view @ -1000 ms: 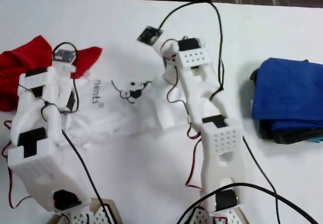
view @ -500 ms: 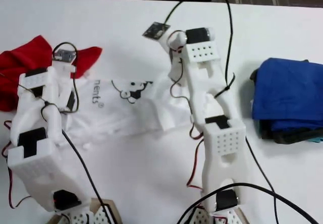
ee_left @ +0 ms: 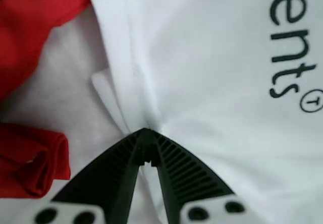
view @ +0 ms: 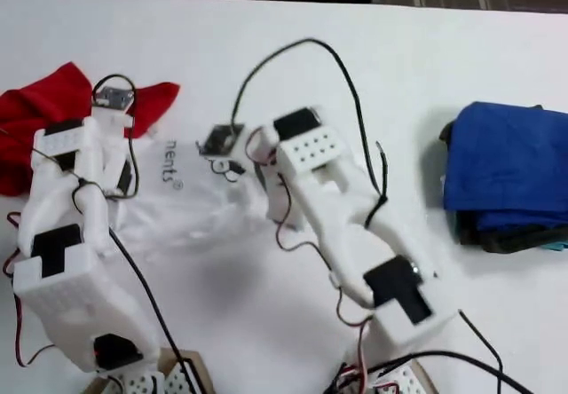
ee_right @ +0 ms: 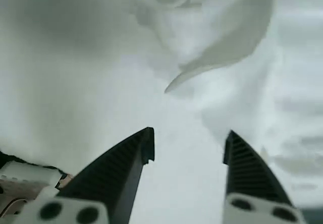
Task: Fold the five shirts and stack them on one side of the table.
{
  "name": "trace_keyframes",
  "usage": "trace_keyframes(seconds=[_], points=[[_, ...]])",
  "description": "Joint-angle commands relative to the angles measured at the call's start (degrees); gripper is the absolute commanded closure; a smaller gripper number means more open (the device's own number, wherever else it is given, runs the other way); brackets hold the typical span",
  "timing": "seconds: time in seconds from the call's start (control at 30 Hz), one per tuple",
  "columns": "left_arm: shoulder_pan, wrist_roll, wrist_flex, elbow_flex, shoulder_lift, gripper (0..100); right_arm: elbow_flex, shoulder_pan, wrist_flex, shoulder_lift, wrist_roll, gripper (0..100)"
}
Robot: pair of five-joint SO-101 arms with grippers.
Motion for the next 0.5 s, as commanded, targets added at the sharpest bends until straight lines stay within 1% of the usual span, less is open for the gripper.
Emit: trace_keyframes(seconds=[0.0, 0.17, 0.47], points=[[-0.5, -0.1, -1.8, 0.0, -0.2, 97, 6.9, -0.8, -4.5, -5.5, -0.3, 69.0], [-0.5, -0.1, -1.8, 0.0, -0.2, 97, 14.2, -0.8, -12.4, -5.5, -0.5, 69.0], [-0.5, -0.1, -1.8, 0.0, -0.2, 97, 15.2, -0.4, -21.1, -5.2, -0.5, 69.0]])
